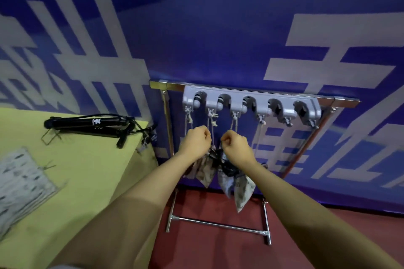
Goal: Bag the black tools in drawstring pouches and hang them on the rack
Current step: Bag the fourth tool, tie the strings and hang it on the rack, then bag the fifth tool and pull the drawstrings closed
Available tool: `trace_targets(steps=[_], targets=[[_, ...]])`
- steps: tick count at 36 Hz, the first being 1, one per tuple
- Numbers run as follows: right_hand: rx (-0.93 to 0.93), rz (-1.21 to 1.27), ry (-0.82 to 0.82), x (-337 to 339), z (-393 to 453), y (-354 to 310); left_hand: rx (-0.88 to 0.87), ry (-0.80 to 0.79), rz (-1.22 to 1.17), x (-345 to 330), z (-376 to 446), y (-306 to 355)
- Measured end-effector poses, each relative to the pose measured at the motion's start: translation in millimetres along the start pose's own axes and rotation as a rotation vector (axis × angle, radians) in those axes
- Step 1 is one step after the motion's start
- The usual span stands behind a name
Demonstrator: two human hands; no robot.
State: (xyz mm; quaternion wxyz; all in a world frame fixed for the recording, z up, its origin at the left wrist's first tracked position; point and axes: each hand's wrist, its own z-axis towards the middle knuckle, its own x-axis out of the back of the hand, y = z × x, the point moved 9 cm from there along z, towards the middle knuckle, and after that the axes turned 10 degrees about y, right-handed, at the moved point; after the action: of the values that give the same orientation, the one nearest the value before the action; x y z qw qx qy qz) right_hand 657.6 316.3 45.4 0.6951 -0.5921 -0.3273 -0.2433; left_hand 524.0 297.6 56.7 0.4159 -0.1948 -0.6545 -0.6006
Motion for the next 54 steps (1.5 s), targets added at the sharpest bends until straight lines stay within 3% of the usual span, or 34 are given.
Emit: trace_targets(steps=[15,25,31,42,48,54], targets=[[0.074,0.067,-0.114,-185.2,-28.8,-183.0,0.223,0.118,-0.008,160.8,-24.0,-226.8],[0.131,0.1,-0.303,-325.4,-74.1,-294.6,0.296,0.069,0.146,247.9,-54.5,-366.7],[0.086,0.059,-0.358,-385.4,-89.3,-312.3,0.335,0.025,0.083,266.1,-69.1,-433.4],[0.228,-0.188,-0.569,-470.6,-109.7,-310.6,0.353,-0.124,0.138,238.0,-71.9,-496.7],[0.346,-0.351,-0.556,-489.7,-108.2,-311.4,0.385,-0.175,0.349,220.7,-75.6,-515.6],[0.373,-0.332,-0.441,-488.5,-99.2,-316.4,0.397,-0.194,0.439,217.9,-74.1,-520.8]])
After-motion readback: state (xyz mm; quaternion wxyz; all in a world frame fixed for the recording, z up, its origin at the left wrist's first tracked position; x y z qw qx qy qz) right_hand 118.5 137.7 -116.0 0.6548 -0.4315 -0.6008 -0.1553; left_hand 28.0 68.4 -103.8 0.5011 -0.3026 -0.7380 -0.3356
